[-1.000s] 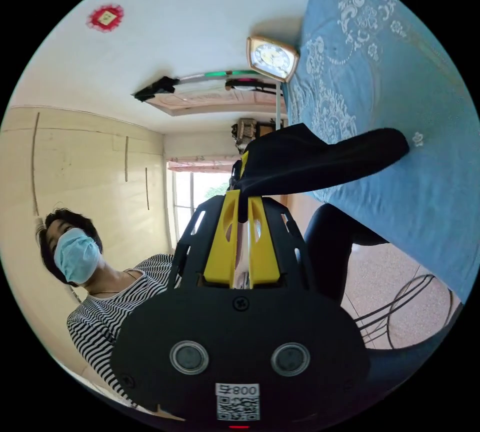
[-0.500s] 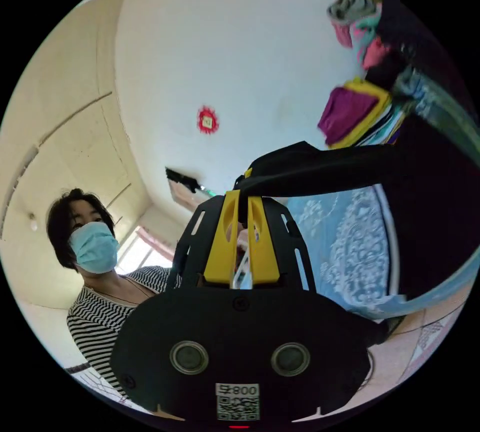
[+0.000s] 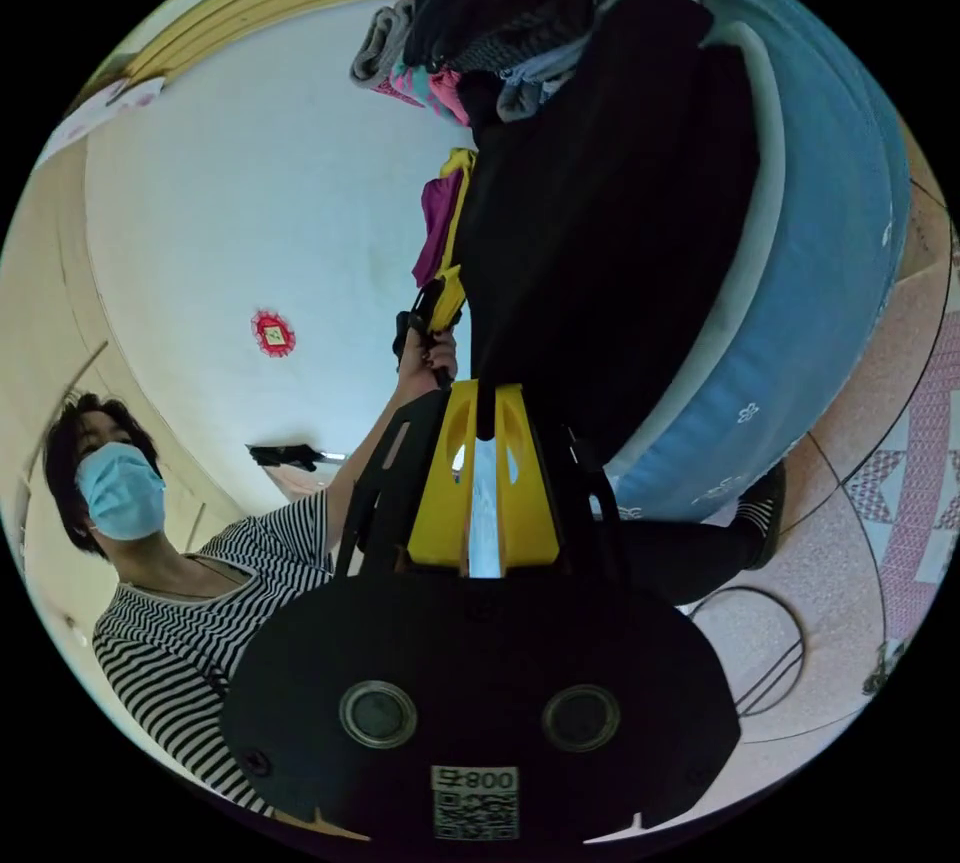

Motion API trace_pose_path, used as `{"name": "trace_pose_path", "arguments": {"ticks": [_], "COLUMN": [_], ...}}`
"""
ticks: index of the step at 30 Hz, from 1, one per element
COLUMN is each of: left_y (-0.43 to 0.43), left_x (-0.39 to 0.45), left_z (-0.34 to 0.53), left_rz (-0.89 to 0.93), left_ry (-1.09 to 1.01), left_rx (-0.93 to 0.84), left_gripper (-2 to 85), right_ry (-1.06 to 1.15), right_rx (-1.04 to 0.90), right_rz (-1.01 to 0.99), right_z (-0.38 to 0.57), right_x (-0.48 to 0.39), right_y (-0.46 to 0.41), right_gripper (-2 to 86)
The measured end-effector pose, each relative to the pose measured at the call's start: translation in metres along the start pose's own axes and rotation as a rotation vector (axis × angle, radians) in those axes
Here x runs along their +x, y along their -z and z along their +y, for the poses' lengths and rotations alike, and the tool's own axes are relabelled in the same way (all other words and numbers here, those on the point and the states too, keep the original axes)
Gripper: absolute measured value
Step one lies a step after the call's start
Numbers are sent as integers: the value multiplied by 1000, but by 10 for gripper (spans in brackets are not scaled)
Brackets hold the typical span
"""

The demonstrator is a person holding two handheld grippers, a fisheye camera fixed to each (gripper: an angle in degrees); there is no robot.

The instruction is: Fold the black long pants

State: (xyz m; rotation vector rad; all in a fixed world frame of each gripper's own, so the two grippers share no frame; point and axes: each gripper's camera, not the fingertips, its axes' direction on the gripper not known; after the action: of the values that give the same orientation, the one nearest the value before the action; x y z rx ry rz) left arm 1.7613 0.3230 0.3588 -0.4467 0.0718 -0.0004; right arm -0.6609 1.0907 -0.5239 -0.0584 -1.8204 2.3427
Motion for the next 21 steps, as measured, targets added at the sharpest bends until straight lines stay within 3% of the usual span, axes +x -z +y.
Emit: {"name": "trace_pose_path", "arguments": {"ticks": [15,21], "left_y": [64,104], "left_x": [171,255], "left_z": [-37,-28], "left_rz": [-85,-107], "left_ry": [-62,-157], "left_rx": [18,114], "left_gripper": [20,3], "right_ry": [-22,28], "right_rx": [-12,-20], "right_rz": [52,126], "right_z": [-50,-70], "right_x": [62,54], "right_y": [48,68], "right_gripper": [23,7]}}
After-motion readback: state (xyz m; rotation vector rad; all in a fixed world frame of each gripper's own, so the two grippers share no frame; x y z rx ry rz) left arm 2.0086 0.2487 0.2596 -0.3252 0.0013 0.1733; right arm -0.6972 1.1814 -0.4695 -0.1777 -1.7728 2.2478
